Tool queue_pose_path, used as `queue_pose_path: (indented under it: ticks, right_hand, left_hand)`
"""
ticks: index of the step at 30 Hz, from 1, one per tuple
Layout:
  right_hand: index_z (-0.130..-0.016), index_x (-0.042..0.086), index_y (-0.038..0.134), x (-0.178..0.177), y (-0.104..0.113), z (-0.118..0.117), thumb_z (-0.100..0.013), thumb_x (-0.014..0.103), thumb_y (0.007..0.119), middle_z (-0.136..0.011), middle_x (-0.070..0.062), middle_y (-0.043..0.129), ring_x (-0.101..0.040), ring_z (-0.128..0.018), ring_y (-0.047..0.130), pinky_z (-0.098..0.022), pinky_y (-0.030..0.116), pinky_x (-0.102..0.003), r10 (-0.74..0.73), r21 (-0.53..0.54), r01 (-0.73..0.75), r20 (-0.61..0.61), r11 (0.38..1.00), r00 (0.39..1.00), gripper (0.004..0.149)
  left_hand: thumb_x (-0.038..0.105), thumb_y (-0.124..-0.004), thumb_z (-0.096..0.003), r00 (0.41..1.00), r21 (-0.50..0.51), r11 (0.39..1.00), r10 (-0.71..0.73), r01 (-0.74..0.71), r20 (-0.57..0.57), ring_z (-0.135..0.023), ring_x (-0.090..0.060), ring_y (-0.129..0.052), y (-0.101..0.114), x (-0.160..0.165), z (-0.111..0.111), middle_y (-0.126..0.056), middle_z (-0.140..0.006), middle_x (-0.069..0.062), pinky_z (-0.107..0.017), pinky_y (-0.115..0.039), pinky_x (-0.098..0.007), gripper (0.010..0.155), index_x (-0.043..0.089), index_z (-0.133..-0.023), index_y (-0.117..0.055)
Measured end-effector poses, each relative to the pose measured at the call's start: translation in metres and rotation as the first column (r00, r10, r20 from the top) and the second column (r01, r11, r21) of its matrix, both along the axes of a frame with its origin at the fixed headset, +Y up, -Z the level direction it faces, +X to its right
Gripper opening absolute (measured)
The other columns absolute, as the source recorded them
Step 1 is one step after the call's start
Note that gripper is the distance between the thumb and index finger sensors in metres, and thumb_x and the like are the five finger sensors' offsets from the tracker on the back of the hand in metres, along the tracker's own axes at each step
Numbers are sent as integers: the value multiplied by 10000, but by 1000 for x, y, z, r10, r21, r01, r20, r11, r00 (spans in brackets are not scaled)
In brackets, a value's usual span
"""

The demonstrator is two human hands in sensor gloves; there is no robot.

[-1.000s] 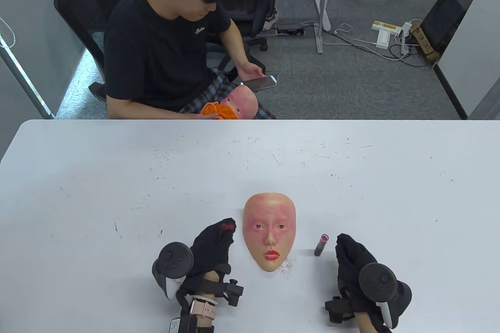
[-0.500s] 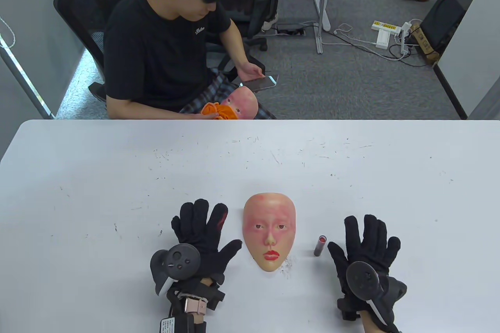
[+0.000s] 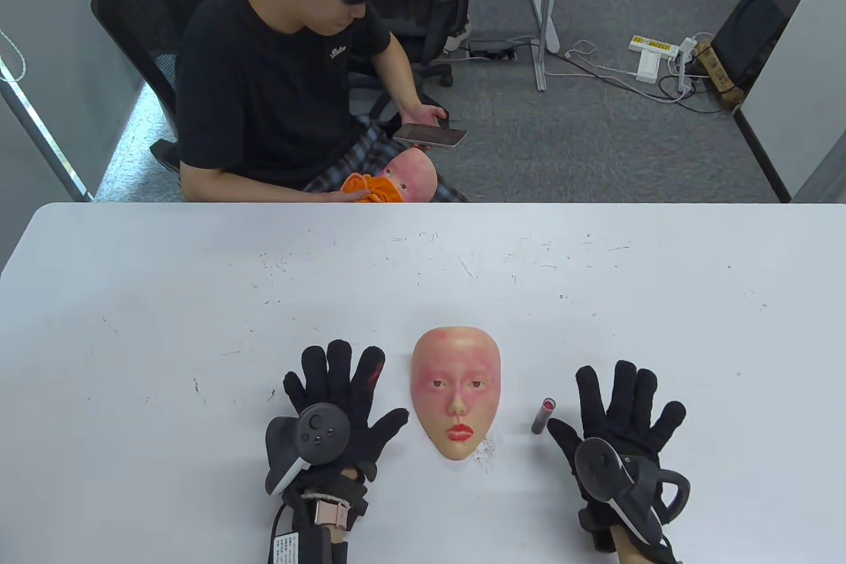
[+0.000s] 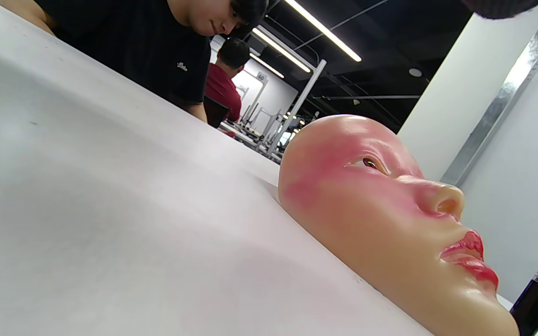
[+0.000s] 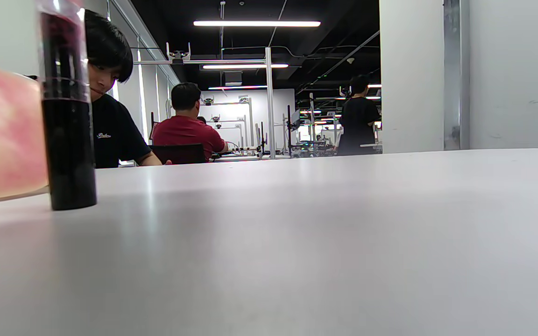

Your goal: Apply lipstick on mannequin lips

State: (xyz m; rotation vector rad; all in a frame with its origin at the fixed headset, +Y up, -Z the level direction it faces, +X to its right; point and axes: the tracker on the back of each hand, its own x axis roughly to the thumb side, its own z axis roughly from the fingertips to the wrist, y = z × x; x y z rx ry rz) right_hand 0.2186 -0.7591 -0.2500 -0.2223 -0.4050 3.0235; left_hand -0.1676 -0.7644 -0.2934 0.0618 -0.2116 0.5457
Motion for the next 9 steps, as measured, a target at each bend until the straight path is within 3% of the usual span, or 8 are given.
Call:
queue_pose_path:
  ticks: [9]
  right_hand:
    - [-1068, 430, 283, 1, -1, 1, -341, 706, 588, -1205, -86, 214, -361, -1129, 234, -727, 79, -665, -9, 8, 9, -2, 1000, 1000, 835]
  left_hand:
    - [802, -580, -449, 1000, -4, 1000, -5, 5, -2, -1050, -286, 215, 0, 1, 2, 34, -1230, 7, -659, 127, -623, 881, 537, -1152, -120]
